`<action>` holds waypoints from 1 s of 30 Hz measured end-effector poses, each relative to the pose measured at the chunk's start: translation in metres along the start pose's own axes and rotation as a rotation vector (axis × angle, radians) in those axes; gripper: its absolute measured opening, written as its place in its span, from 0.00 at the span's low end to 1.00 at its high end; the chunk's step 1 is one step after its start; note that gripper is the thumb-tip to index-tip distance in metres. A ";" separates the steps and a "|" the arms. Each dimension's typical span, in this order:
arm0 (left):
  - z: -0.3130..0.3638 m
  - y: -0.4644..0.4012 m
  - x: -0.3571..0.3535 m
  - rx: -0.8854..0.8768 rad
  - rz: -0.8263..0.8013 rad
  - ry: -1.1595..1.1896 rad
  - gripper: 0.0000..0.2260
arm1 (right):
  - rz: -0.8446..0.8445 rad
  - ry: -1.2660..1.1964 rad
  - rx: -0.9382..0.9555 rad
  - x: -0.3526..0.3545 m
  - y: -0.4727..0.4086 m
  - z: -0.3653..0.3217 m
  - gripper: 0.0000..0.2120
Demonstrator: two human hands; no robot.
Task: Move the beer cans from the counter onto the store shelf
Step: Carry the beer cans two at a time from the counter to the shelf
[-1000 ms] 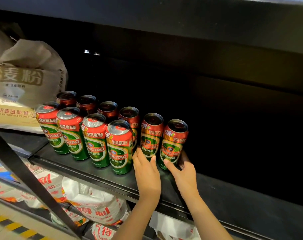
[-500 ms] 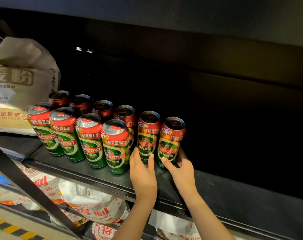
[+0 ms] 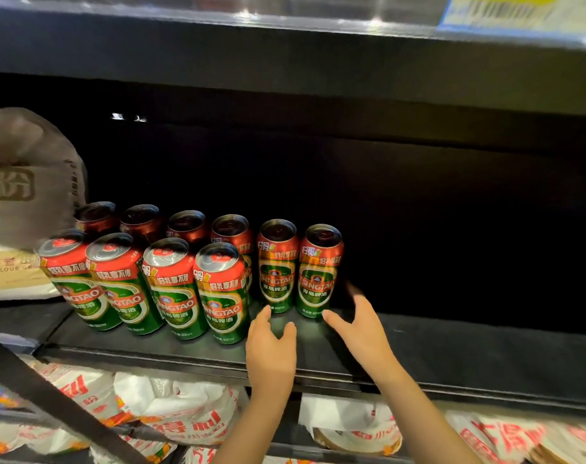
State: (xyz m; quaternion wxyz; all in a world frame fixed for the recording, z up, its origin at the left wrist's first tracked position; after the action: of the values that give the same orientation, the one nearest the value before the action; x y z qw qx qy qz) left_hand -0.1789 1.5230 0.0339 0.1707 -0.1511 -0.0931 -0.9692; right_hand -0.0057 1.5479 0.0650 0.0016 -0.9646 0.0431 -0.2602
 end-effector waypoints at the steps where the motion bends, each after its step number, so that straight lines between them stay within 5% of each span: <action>1: -0.001 0.001 0.003 0.001 -0.079 -0.012 0.22 | 0.044 0.047 -0.034 0.008 0.009 0.004 0.28; 7: 0.003 0.022 0.028 -0.133 -0.477 -0.188 0.08 | 0.162 0.050 -0.130 0.032 0.099 0.019 0.13; 15: 0.001 0.115 0.011 -0.388 -0.789 -0.334 0.11 | 0.467 -0.070 -0.385 0.058 0.289 0.049 0.07; 24: -0.025 0.361 -0.052 -0.486 -1.418 -0.340 0.12 | 1.007 -0.100 -0.734 0.073 0.576 0.069 0.08; 30: -0.047 0.560 -0.022 -0.631 -1.787 -0.315 0.09 | 1.323 -0.123 -0.898 0.050 0.778 0.046 0.08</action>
State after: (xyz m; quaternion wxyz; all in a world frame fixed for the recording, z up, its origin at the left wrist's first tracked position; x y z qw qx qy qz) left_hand 0.0301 1.0015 0.0551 -0.6942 -0.1916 0.0693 -0.6904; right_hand -0.0040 0.7680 0.0308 -0.2306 -0.6602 0.7063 -0.1097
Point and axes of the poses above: each hand's wrist, its own y-axis away from the middle knuckle, its own x-axis out of the back of the hand, z = x × y, the point moved 7 cm from there along -y, towards the middle knuckle, and after that the axes turned 1 degree about -z, right-handed, at the moved point
